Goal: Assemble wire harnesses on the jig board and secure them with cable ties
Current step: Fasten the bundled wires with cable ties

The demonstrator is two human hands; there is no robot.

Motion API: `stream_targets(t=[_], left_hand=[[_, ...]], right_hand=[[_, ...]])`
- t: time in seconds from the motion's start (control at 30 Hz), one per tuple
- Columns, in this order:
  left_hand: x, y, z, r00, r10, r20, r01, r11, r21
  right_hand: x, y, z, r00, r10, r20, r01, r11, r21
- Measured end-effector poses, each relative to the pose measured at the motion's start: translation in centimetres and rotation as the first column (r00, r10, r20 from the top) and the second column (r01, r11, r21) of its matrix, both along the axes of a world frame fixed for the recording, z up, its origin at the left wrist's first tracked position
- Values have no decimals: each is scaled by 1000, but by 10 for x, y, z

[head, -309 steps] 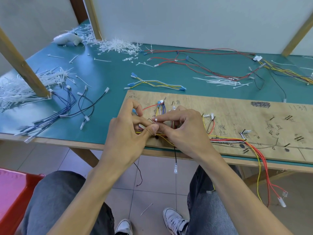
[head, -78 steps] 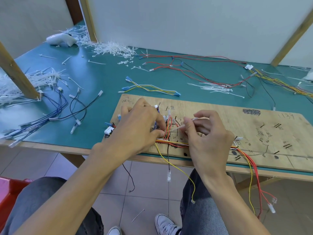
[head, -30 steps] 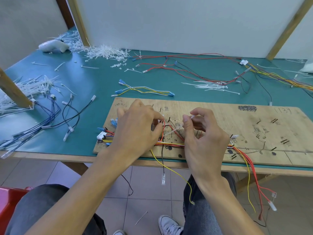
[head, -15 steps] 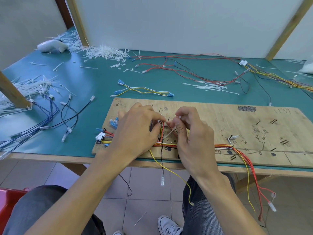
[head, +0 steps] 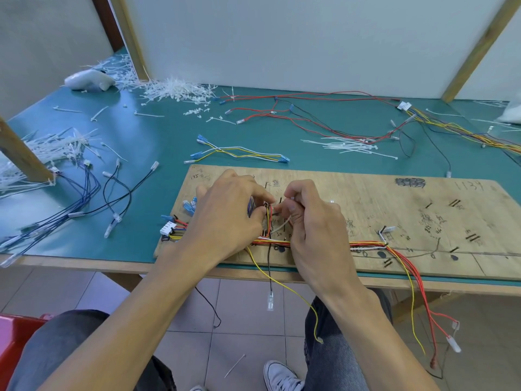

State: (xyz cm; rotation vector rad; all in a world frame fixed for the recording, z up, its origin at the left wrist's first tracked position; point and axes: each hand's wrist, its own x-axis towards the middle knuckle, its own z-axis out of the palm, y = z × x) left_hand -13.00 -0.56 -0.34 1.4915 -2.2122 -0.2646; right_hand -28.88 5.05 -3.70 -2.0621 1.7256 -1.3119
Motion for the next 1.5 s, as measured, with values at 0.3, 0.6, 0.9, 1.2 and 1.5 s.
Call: stream_targets(t=[0.3,0.6,0.9,1.2,1.5], left_hand=[[0,-2,-3,998,-33,-55,33,999,3],[1,6,-7,1000,-15,-2,15,999,-52],[18,11,3,995,-58,-86,61,997,44],[20,13,8,999,-33,6,32,995,93],[21,12,6,1000,-23,19,21,996,81]], right_hand=[[1,0,-1,1000,-10,8,10,1000,-23],[-4,9,3,977,-119,176,146,978,-148],[-4,7,2,968,-140,210,171,976,-134],[-5,7,4,947,-114,301,153,982,-110],[-6,8,3,936,-44,350,75,994,-76]])
